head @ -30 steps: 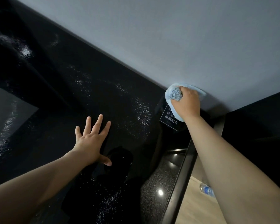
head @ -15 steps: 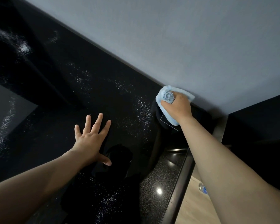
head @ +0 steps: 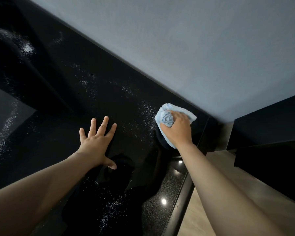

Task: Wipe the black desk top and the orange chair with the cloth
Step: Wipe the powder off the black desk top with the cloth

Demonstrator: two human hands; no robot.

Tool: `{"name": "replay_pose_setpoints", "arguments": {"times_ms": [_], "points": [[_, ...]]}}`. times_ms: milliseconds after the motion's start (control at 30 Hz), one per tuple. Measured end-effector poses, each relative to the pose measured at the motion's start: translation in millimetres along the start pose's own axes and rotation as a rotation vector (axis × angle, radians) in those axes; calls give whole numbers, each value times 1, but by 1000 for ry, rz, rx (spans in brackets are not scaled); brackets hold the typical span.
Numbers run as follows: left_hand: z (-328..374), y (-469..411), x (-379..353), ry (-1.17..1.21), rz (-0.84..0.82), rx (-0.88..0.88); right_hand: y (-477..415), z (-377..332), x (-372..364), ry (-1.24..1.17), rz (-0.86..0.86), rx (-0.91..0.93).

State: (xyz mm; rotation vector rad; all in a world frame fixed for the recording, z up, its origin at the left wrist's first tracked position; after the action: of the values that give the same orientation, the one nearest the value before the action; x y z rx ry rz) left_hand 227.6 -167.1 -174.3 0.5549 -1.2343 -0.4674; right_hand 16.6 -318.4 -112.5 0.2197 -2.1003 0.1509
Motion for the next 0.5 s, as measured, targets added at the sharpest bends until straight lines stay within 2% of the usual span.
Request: {"name": "replay_pose_setpoints", "arguments": {"times_ms": [300, 500], "points": [[0, 1, 0, -13, -4, -3, 23, 1, -6, -42, 19, -54], [0, 1, 1, -18, 2, -6, 39, 5, -17, -43, -29, -125]]}}
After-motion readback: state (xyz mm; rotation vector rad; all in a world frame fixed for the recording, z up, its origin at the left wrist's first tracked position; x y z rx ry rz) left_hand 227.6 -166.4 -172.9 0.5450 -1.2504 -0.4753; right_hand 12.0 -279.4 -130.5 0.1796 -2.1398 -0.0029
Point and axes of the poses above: each hand's wrist, its own y-axis away from the middle knuckle, its own x-axis out of the back of the hand, z = x × y, the point moved 7 cm from there along -y, towards the middle knuckle, and after that the axes turned 8 degrees about -x, right-handed, at the moved point
